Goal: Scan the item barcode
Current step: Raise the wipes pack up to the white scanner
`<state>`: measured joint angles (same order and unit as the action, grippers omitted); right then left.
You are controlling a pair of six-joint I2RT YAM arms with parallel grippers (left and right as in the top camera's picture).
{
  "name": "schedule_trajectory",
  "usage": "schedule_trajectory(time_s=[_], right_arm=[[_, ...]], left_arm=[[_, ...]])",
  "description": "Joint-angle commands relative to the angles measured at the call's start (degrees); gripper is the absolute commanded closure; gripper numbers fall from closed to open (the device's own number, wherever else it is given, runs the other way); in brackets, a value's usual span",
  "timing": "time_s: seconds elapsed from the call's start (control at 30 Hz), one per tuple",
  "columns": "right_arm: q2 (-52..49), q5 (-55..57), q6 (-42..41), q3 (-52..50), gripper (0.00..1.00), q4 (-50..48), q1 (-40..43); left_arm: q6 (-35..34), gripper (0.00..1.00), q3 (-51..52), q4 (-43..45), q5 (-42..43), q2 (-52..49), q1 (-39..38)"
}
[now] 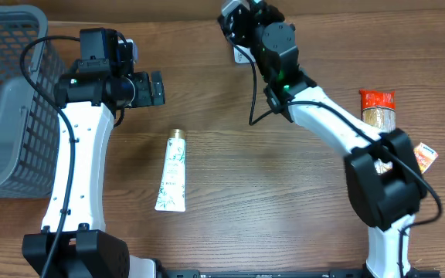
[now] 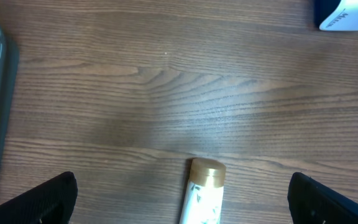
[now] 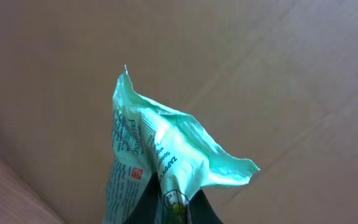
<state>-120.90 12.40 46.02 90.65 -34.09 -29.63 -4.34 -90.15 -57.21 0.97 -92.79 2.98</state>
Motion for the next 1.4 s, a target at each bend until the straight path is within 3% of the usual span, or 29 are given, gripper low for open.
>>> schedule_trajectory(time_s=[0.0, 0.37, 0.97, 1.13, 1.37], right_arm=[[-2.6, 2.5, 6.5, 0.8, 0.96, -4.0, 0.2], [-11.4, -0.6, 8.5, 1.3, 0.96, -13.2, 0.2], [-23.0, -2.0, 7.8, 16.1, 0.96, -11.9, 2.6], [-23.5, -2.0, 0.1, 16.7, 0.96, -7.4, 2.6], [-23.9, 0.2, -2.1, 16.7, 0.96, -6.7, 2.8]], left_arm=[[-0.8, 0.0, -0.7, 0.2, -0.3, 0.3, -0.8], [-0.8, 0.0, -0.7, 0.2, -0.3, 0.3, -0.8], [-0.8, 0.0, -0.7, 0.2, -0.3, 0.3, -0.8], [-0.8, 0.0, -0.7, 0.2, -0.3, 0.3, -0.8], [-0.8, 0.0, -0.7, 0.2, -0.3, 0.3, -0.7]])
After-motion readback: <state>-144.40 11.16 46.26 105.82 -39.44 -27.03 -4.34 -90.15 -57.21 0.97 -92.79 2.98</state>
